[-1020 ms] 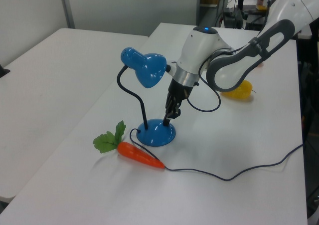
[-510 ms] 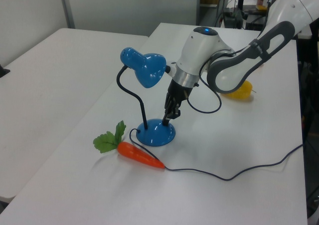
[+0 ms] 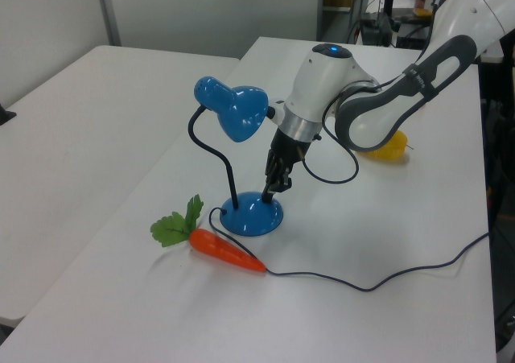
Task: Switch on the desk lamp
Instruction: 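Press down on the switch on the blue lamp base with the gripper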
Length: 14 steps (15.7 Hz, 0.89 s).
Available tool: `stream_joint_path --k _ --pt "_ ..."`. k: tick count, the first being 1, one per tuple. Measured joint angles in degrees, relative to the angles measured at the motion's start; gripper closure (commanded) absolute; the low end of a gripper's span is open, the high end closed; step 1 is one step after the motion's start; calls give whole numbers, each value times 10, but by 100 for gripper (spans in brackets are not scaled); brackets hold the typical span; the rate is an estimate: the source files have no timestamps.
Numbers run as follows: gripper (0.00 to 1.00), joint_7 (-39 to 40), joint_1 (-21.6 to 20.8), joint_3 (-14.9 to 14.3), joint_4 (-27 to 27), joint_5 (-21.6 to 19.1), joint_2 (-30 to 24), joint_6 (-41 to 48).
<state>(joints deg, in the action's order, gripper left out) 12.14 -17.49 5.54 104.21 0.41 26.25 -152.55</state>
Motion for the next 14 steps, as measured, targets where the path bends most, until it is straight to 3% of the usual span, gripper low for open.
stream_joint_path --k 14 --pt "100 0 0 10 0 130 0 0"
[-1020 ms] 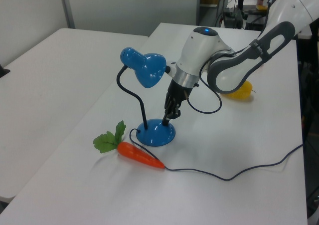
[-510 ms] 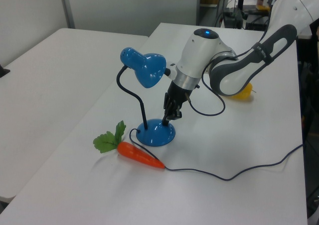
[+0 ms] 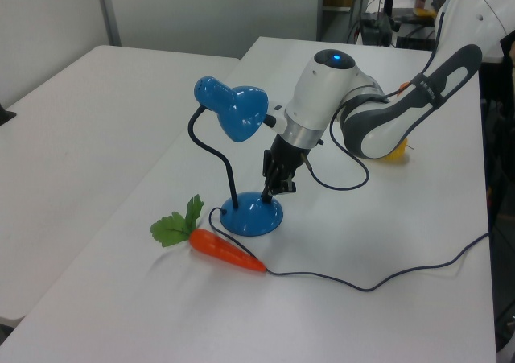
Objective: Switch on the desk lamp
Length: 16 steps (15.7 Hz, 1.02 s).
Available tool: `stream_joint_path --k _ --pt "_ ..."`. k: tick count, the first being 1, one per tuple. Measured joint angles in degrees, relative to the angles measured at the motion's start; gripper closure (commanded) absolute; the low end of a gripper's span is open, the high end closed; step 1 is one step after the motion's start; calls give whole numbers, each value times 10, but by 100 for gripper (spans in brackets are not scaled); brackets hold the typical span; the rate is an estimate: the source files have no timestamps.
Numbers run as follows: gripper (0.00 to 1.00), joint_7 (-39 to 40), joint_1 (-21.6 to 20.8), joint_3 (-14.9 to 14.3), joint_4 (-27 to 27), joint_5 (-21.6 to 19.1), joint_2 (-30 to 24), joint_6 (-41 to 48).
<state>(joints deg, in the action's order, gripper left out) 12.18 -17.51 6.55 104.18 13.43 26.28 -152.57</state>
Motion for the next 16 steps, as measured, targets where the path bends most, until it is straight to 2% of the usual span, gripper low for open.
stream_joint_path --k 9,16 --pt "100 27 0 3 0 37 1 0" --pt "100 29 2 3 -1 37 1 0"
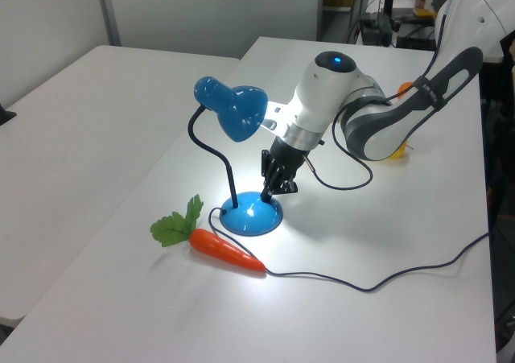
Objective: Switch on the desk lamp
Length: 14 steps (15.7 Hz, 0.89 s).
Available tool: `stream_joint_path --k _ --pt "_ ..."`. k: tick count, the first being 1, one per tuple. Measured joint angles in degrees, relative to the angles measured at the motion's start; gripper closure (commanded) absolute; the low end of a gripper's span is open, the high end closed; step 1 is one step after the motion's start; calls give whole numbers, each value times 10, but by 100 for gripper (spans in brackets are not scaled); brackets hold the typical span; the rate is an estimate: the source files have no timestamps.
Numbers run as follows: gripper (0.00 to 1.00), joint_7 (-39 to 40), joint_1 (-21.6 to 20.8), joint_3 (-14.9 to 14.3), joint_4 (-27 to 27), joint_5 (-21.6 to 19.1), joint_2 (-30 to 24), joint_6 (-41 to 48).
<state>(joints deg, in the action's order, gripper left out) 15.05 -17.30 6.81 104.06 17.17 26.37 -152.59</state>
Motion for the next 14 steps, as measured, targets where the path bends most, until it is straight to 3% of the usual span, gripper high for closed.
stream_joint_path --k 9,11,14 --pt "96 0 13 0 0 0 -26 14" --pt "87 -1 21 0 0 -9 -43 68" --pt "59 -1 28 0 0 -58 -79 167"
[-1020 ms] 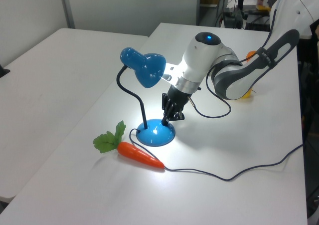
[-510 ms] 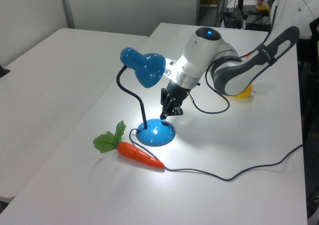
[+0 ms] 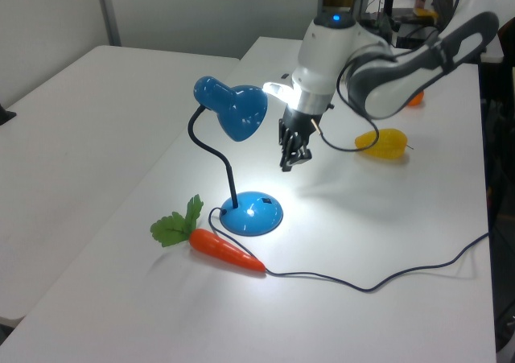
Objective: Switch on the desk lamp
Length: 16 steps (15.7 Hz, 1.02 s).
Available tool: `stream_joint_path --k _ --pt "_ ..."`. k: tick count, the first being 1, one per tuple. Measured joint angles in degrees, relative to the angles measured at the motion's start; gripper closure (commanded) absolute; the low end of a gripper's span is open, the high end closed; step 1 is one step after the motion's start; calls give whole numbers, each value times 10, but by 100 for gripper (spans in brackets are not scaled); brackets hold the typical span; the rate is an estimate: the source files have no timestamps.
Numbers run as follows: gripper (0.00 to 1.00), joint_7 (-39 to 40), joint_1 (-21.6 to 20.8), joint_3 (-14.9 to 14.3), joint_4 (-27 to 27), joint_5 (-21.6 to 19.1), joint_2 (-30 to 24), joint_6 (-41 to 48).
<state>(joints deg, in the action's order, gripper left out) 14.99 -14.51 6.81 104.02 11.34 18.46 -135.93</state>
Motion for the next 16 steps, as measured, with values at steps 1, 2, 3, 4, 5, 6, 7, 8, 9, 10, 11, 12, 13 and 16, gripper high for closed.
stream_joint_path --k 1,2,3,4,5,6,7,8,9,10,11,12,13,16 --pt "54 0 2 0 0 -16 -14 34" --pt "46 0 4 0 -1 -30 -29 70" --pt "41 0 6 0 -1 -38 -43 102" --pt "23 0 8 0 -1 -42 -58 135" --pt "1 0 11 0 -1 -45 -73 163" --pt "0 -1 13 0 -1 -53 -86 185" --pt "0 -1 18 0 -1 -65 -100 203" --pt "0 -1 24 0 -1 -80 -114 216" --pt "0 -1 32 0 -1 -95 -127 227" --pt "0 -1 41 0 -1 -111 -141 239" --pt "0 -1 47 -1 -1 -122 -154 252" --pt "0 -1 52 -3 -1 -129 -167 267" --pt "0 -1 56 -7 -2 -132 -179 281" --pt "0 -20 62 -19 -14 -137 -207 333"
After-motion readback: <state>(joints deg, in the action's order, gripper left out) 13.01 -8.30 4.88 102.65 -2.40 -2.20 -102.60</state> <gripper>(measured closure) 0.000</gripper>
